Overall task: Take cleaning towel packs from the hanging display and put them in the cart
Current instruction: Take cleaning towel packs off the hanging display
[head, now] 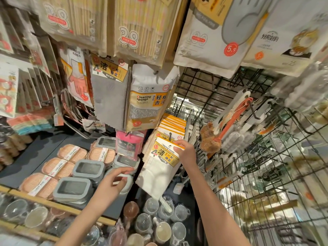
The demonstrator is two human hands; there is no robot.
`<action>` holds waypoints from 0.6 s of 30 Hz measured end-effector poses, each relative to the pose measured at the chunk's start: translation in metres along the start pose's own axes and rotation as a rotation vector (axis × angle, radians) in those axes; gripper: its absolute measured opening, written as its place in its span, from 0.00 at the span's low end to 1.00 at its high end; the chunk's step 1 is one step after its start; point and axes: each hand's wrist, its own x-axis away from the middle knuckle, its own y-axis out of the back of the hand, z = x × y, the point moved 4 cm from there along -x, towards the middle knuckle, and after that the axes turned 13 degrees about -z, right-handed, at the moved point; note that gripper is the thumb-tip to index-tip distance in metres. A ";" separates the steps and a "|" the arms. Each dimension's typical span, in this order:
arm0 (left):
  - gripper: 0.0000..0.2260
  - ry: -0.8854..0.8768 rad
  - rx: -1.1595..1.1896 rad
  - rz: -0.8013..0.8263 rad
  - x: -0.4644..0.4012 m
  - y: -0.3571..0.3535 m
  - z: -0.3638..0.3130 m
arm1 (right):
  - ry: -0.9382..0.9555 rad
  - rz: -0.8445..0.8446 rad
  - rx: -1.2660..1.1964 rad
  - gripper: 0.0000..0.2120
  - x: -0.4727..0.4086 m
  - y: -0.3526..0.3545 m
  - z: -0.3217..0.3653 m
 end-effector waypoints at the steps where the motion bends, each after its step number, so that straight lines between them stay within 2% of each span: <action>1: 0.23 0.000 -0.009 -0.001 -0.001 0.001 0.002 | -0.011 -0.002 -0.002 0.08 0.000 -0.001 -0.001; 9: 0.24 -0.002 -0.002 -0.011 0.000 0.004 0.011 | 0.063 0.007 0.012 0.08 -0.004 -0.011 0.006; 18: 0.23 0.032 0.027 -0.014 0.005 0.003 0.013 | 0.018 -0.019 0.135 0.08 -0.006 -0.007 0.000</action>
